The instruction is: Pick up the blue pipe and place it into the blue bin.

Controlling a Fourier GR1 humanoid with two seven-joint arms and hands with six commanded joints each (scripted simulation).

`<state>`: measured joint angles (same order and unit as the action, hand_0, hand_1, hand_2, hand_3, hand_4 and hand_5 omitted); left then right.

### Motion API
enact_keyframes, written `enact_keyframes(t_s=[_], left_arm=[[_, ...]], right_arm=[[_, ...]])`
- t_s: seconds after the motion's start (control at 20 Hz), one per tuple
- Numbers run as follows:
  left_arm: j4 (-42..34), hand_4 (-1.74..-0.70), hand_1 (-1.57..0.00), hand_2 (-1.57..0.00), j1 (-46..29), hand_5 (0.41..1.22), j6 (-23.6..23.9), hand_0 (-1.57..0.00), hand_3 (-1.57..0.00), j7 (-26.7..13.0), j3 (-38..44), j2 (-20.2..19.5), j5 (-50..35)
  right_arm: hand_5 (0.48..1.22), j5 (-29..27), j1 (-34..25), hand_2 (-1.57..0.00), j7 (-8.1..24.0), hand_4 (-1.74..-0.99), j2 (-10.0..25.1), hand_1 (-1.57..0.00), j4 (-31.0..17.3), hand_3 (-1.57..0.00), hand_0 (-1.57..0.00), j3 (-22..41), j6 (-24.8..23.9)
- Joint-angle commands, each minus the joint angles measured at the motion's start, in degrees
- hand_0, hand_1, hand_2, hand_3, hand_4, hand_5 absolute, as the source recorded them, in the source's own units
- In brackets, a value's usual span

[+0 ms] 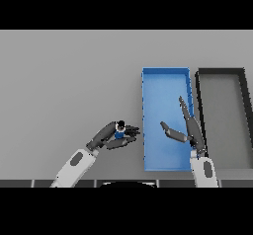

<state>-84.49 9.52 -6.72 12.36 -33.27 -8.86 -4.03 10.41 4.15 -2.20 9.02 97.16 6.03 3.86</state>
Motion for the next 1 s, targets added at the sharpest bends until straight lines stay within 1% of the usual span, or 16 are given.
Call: enact_keyframes(t_s=[0.0, 0.05, 0.1, 0.15, 0.2, 0.3, 0.45, 0.5, 0.6, 0.7, 0.75, 0.8, 0.85, 0.9, 0.95], left_arm=[[-0.19, -1.48, -1.54, -1.54, 0.79, 1.209, -0.02, -1.53, -1.54, 0.06, 0.29, 0.84, -0.24], [-1.62, -1.48, -1.54, -1.55, 1.29, 1.211, -0.17, -1.54, -1.54, -0.12, 0.63, 0.85, -0.47], [-1.3, -1.48, -1.55, -1.55, 1.56, 1.213, 0.04, -1.55, -1.55, -1.17, 0.28, 1.61, 0.26], [-2.99, -1.48, -1.55, -1.56, 1.07, 1.215, 0.31, -1.55, -1.55, -2.08, 0.0, 1.56, 0.73], [-4.62, -1.47, -1.56, -1.56, 0.98, 1.216, 0.2, -1.55, -1.56, -2.4, -0.02, 1.28, 0.84], [-5.29, -1.47, -1.56, -1.56, 2.97, 1.218, -0.51, -1.56, -1.56, -5.0, 0.47, 1.69, 0.84], [-6.08, -1.47, -1.57, -1.57, 3.43, 1.219, -2.18, -1.57, -1.57, -6.99, 0.65, 1.98, 0.51], [-6.76, -1.47, -1.57, -1.57, 3.6, 1.22, -2.64, -1.57, -1.57, -7.46, 0.82, 1.91, 0.44], [-6.35, -1.47, -1.57, -1.57, 2.96, 1.22, -3.69, -1.57, -1.57, -7.41, 0.84, 2.06, 0.57], [-6.62, -1.47, -1.57, -1.57, 3.44, 1.22, -3.67, -1.57, -1.57, -8.28, 0.99, 2.81, 0.98], [-6.39, -1.47, -1.57, -1.57, 3.36, 1.22, -3.84, -1.57, -1.57, -8.0, 1.56, 2.67, 0.95], [-6.38, -1.47, -1.57, -1.57, 3.13, 1.22, -4.11, -1.57, -1.57, -7.7, 1.8, 2.63, 0.98], [-6.02, -1.47, -1.57, -1.57, 3.42, 1.22, -3.98, -1.57, -1.57, -8.51, 1.78, 3.34, 1.3], [-6.49, -1.47, -1.57, -1.57, 3.14, 1.22, -4.19, -1.57, -1.57, -8.29, 1.93, 3.44, 1.23], [-7.13, -1.47, -1.57, -1.57, 2.98, 1.22, -4.69, -1.57, -1.57, -7.54, 2.17, 2.79, 1.47]], right_arm=[[0.55, 0.47, -0.2, 0.0, -0.36, -1.151, 0.01, 0.0, -0.55, 0.0, 0.0, 0.03, -0.26], [0.551, 1.11, -0.11, 0.0, -0.39, -1.144, 0.19, 0.0, -0.89, 0.0, 0.0, -0.01, -0.66], [0.552, 1.38, 0.38, 0.0, -0.63, -1.138, 0.57, 0.0, -0.52, 0.0, 0.0, 0.05, -0.56], [0.555, 0.72, 0.38, 0.0, -0.77, -1.138, 0.55, 0.0, 0.09, 0.0, 0.0, -0.13, -0.31], [0.559, 1.0, 0.23, 0.0, -0.44, -1.135, 0.56, 0.0, -0.31, 0.0, 0.0, -0.1, -0.43], [0.564, 1.72, 0.16, 0.0, -0.79, -1.128, 0.35, 0.0, -0.43, 0.0, 0.0, 0.32, -0.71], [0.571, 1.67, 0.97, 0.0, -1.5, -1.123, 0.8, 0.0, 0.04, 0.0, 0.0, 0.05, -0.68], [0.574, 1.4, 0.83, 0.0, -1.27, -1.124, 1.21, 0.0, 0.09, 0.0, 0.0, -0.39, -0.63], [0.578, 2.37, 3.91, 0.0, -1.77, -1.124, -0.39, 0.0, 1.96, 0.0, 0.0, 0.22, -2.43], [0.578, 4.77, 8.7, 0.0, -2.37, -1.121, -3.25, 0.0, 4.8, 0.0, 0.0, 1.49, -5.83], [0.578, 6.22, 11.43, 0.0, -2.73, -1.123, -4.88, 0.0, 6.28, 0.0, 0.0, 2.24, -7.81], [0.578, 7.85, 14.05, 0.0, -2.83, -1.133, -6.45, 0.0, 8.08, 0.0, 0.0, 3.12, -9.73], [0.578, 8.4, 15.27, 0.0, -2.66, -1.157, -7.61, 0.0, 8.51, 0.0, 0.0, 3.28, -11.02], [0.578, 8.77, 16.56, 0.0, -2.41, -1.185, -7.95, 0.0, 9.44, 0.0, 0.0, 3.28, -11.74], [0.577, 9.11, 17.63, 0.0, -2.77, -1.191, -8.31, 0.0, 9.95, 0.0, 0.0, 3.49, -12.22]])
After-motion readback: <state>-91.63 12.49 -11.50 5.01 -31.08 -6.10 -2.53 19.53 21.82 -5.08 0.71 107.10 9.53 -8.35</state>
